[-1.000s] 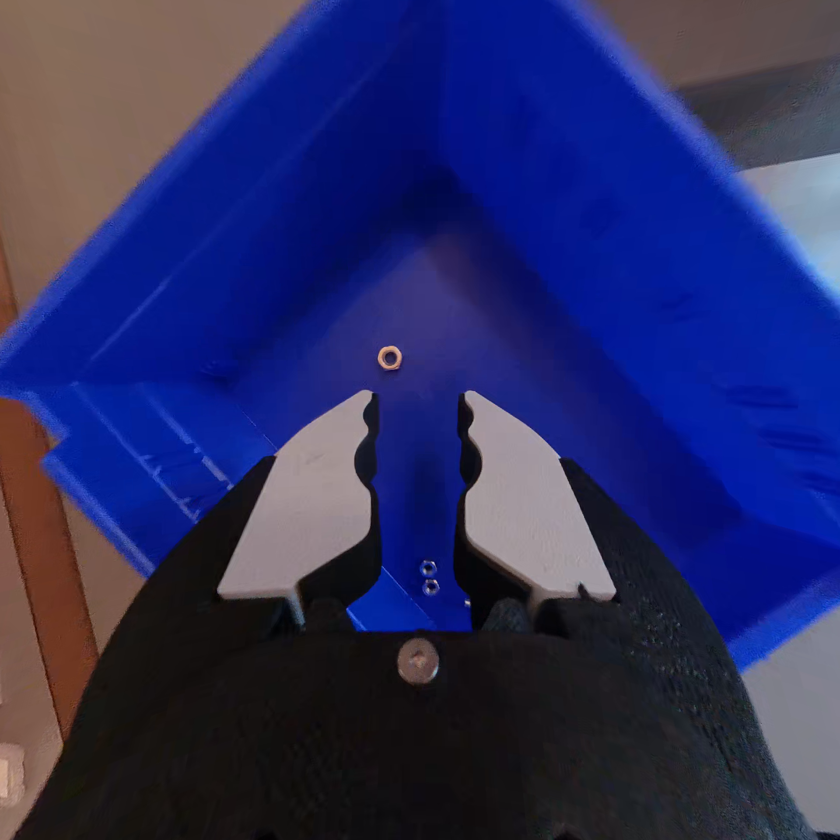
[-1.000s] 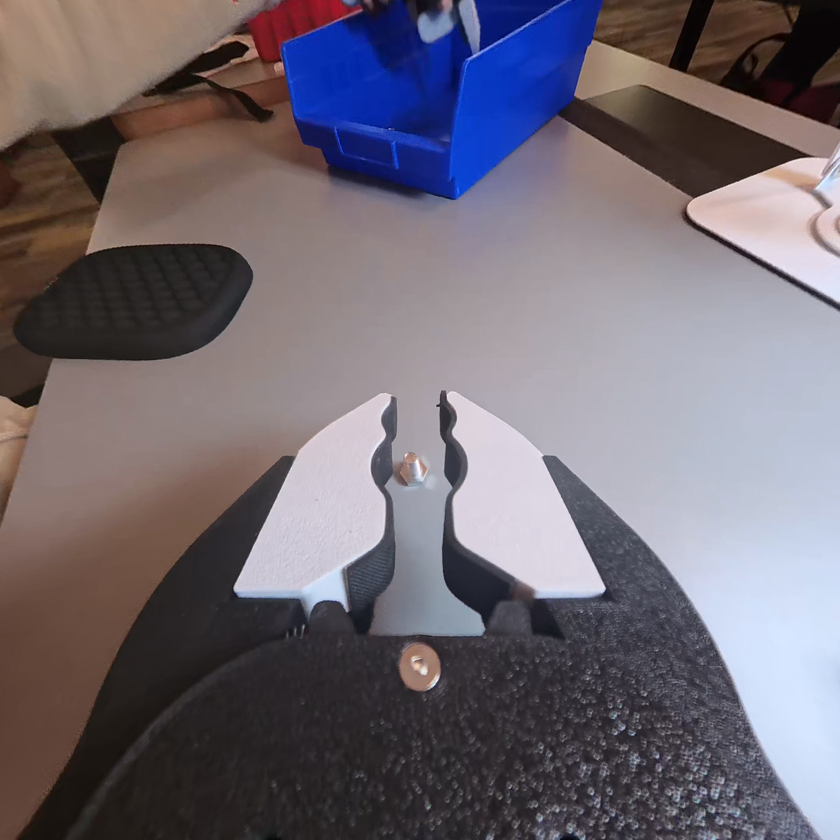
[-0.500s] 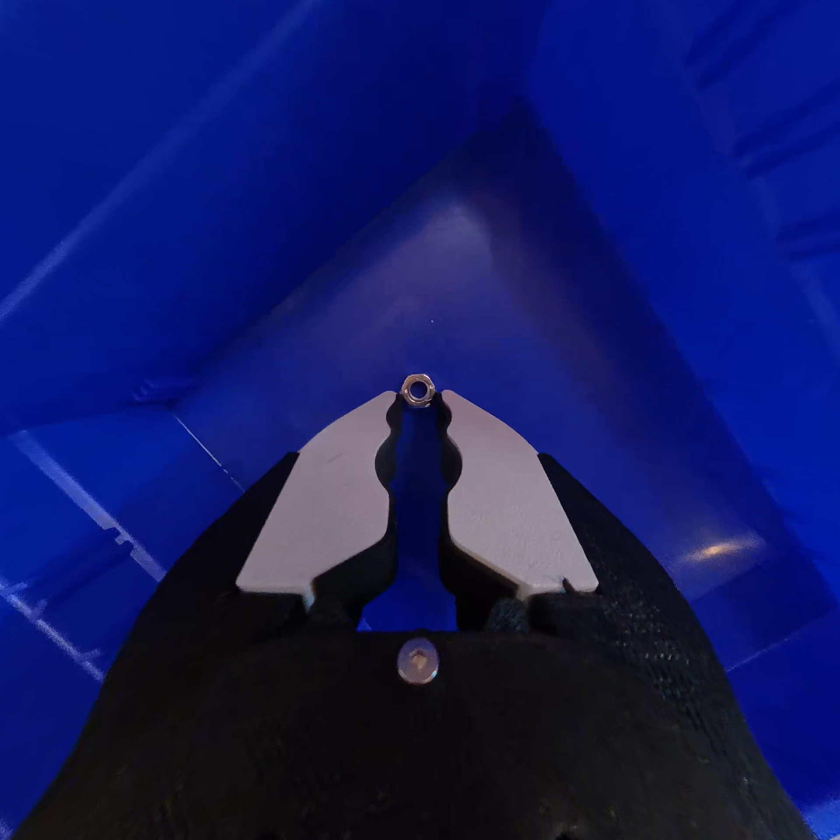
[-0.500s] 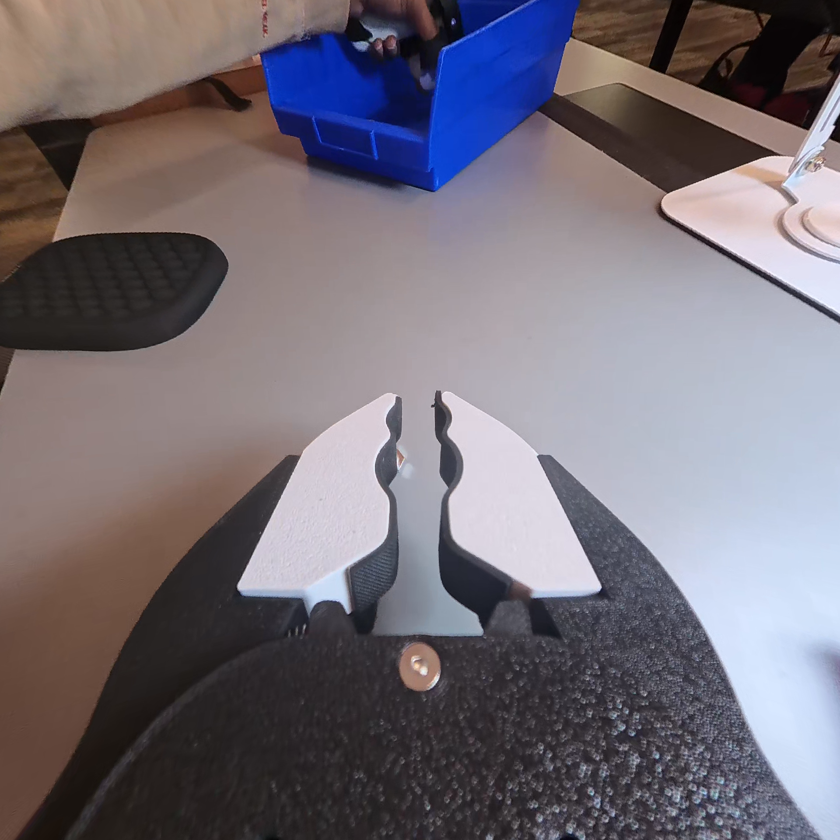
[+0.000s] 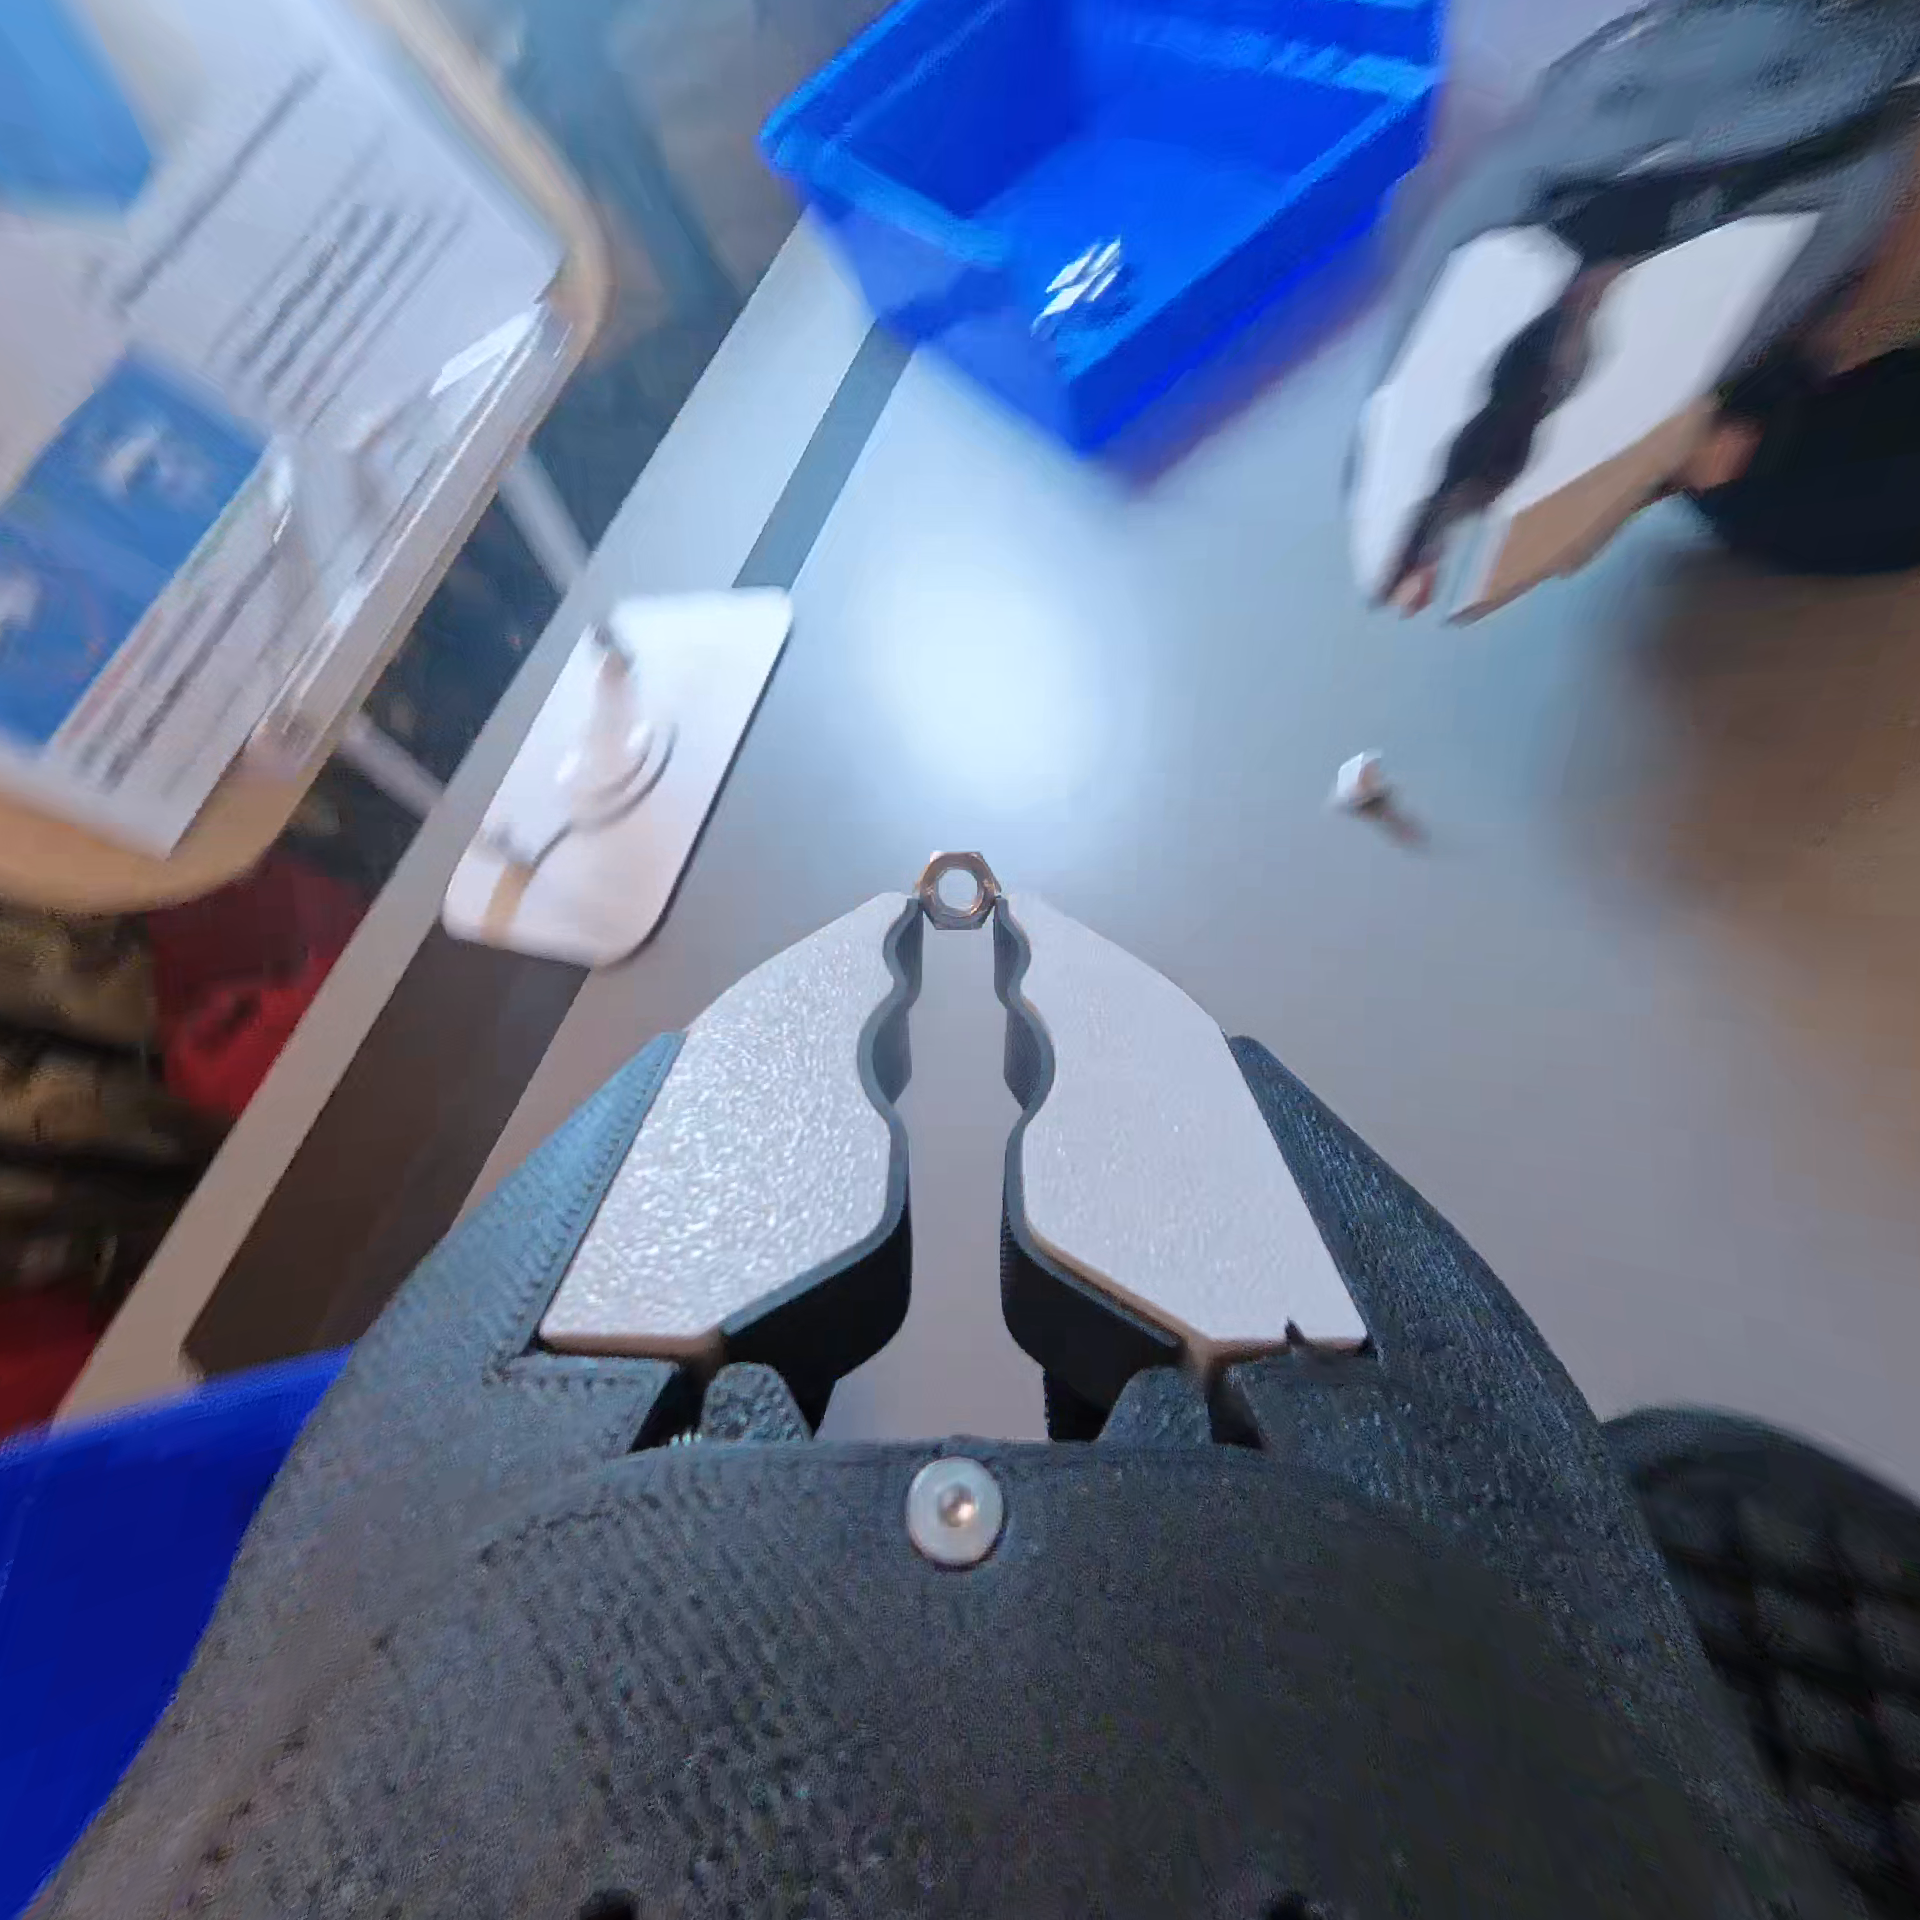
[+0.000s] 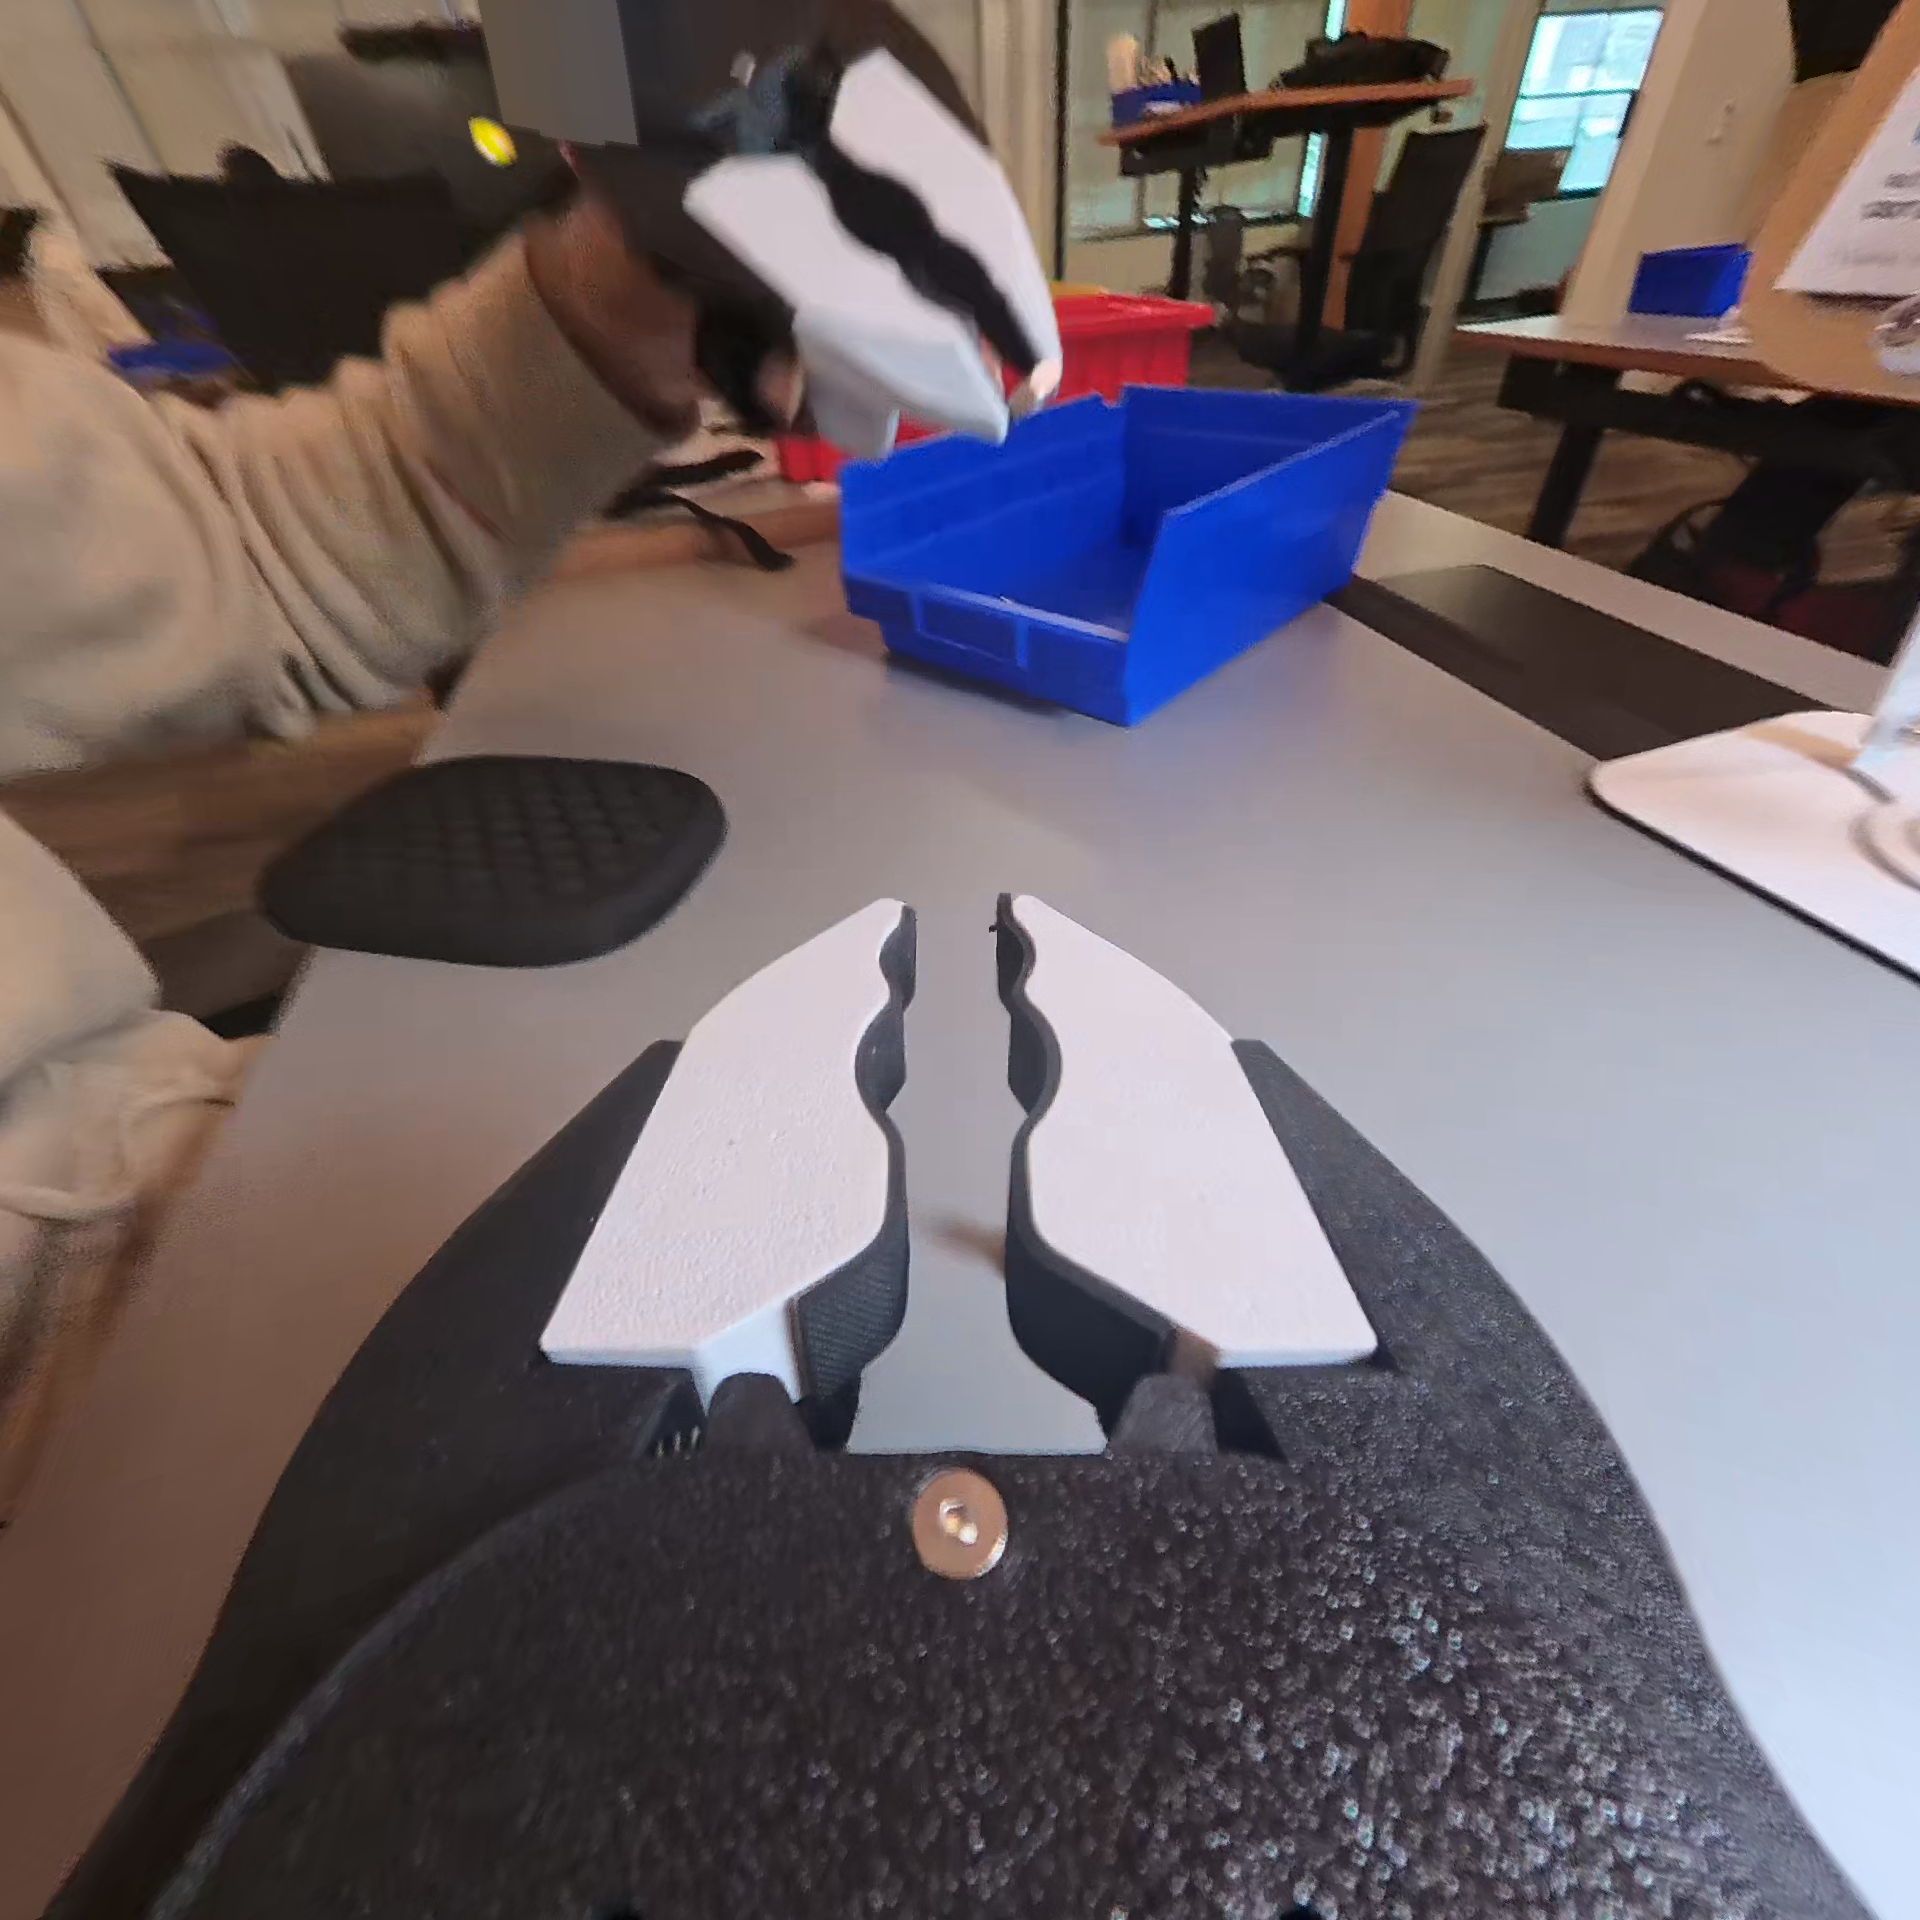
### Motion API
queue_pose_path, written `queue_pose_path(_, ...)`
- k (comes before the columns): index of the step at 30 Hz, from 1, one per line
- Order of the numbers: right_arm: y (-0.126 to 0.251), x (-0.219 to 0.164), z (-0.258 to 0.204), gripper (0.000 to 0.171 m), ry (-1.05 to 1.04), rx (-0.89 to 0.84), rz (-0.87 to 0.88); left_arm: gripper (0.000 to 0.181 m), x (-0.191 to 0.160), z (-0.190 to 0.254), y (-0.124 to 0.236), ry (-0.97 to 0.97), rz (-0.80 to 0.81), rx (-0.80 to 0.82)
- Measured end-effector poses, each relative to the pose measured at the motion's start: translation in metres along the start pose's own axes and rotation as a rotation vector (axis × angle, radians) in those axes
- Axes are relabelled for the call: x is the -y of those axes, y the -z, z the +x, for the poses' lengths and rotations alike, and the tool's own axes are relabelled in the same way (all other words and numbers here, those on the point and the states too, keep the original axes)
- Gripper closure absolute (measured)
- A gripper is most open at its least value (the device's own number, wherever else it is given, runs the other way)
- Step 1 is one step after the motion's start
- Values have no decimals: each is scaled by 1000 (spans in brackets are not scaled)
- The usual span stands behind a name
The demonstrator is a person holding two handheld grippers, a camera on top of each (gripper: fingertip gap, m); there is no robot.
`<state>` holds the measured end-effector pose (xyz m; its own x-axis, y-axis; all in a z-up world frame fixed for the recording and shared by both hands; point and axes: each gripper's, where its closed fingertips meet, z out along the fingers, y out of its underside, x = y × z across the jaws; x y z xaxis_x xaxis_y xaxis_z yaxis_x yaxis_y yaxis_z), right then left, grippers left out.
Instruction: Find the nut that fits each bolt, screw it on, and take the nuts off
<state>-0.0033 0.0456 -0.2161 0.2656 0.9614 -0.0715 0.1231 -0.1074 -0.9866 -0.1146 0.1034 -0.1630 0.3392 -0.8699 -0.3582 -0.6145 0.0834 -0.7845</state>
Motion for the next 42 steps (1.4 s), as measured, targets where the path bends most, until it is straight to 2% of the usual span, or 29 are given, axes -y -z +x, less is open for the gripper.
queue_pose_path(3,-1,13,-15,156,-104,91,76,168,29,62,-20,-116,141,-15)
queue_pose_path(7,1,20,-24,152,-248,202,118,168,43,105,-41,-189,266,-5)
queue_pose_path(10,1,20,-33,152,-384,324,112,168,44,118,-50,-219,298,-11)
queue_pose_path(13,-1,16,-34,164,-374,315,94,168,38,124,-56,-233,278,-16)
queue_pose_path(16,-2,14,-33,165,-404,321,74,168,37,123,-58,-224,294,-1)
queue_pose_path(22,0,17,-35,166,-603,450,115,168,40,125,-56,-191,365,-7)
queue_pose_path(26,-5,7,-33,166,-502,379,54,168,31,126,-60,-160,352,-29)
queue_pose_path(29,-7,-7,-24,166,-351,248,-66,169,17,127,-70,-138,286,-52)
queue_pose_path(33,14,-61,24,166,-53,-109,-481,169,-6,126,-84,-86,187,-87)
queue_pose_path(36,36,-97,39,166,32,-195,-747,168,-17,127,-93,-24,134,-126)
queue_pose_path(38,38,-107,39,165,64,-203,-807,168,-21,126,-96,-4,113,-136)
queue_pose_path(40,32,-106,40,150,97,-220,-803,168,-24,125,-98,13,101,-143)
queue_pose_path(42,22,-99,35,146,126,-202,-759,168,-25,124,-98,25,93,-150)
